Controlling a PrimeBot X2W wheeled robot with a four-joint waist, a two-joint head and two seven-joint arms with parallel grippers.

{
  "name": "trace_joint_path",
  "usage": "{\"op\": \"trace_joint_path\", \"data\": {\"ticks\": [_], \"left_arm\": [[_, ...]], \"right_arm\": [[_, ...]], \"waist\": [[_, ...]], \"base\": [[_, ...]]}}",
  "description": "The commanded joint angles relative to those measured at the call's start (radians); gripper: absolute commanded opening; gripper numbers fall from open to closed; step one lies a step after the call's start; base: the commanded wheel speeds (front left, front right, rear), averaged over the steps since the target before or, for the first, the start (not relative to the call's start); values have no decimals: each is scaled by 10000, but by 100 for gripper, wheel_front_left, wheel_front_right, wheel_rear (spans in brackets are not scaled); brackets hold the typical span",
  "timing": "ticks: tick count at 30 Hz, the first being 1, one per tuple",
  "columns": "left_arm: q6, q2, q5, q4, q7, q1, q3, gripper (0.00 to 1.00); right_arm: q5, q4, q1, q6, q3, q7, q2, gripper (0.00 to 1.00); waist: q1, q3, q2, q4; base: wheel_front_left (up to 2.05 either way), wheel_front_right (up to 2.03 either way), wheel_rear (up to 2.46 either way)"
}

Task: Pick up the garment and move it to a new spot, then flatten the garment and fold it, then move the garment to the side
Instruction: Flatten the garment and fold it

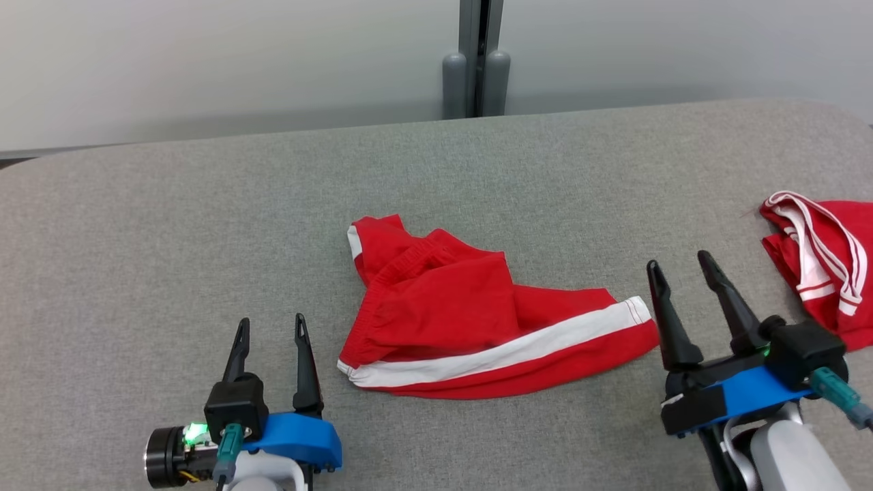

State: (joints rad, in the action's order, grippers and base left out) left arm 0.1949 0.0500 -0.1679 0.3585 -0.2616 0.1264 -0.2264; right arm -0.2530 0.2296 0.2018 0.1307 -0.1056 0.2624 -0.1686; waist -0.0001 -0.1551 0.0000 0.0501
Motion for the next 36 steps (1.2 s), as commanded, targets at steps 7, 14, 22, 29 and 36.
{"op": "trace_joint_path", "data": {"ticks": [7,14,22,29,36], "left_arm": [[-267,6,22,180,-44,-520,-11,100],[-438,6,-58,279,-44,-794,47,100],[-417,6,-174,245,-44,-401,-213,100],[-263,8,-334,383,-44,-102,-631,100],[-109,8,-356,386,-44,71,-747,100]], "right_arm": [[188,597,-423,0,-441,29,253,100],[84,854,-519,0,-615,29,205,100],[-1000,2228,232,0,-812,30,-153,100],[-2243,3753,1172,0,-1401,29,-785,100],[-3052,4182,1698,0,-2050,29,-1222,100]], "waist": [[1,566,0,11],[1,682,0,101],[1,77,0,-30],[1,-446,0,-298],[1,-698,0,-443]], "base": [[0,0,0],[0,0,0],[0,0,0],[0,0,0],[0,0,0]]}}
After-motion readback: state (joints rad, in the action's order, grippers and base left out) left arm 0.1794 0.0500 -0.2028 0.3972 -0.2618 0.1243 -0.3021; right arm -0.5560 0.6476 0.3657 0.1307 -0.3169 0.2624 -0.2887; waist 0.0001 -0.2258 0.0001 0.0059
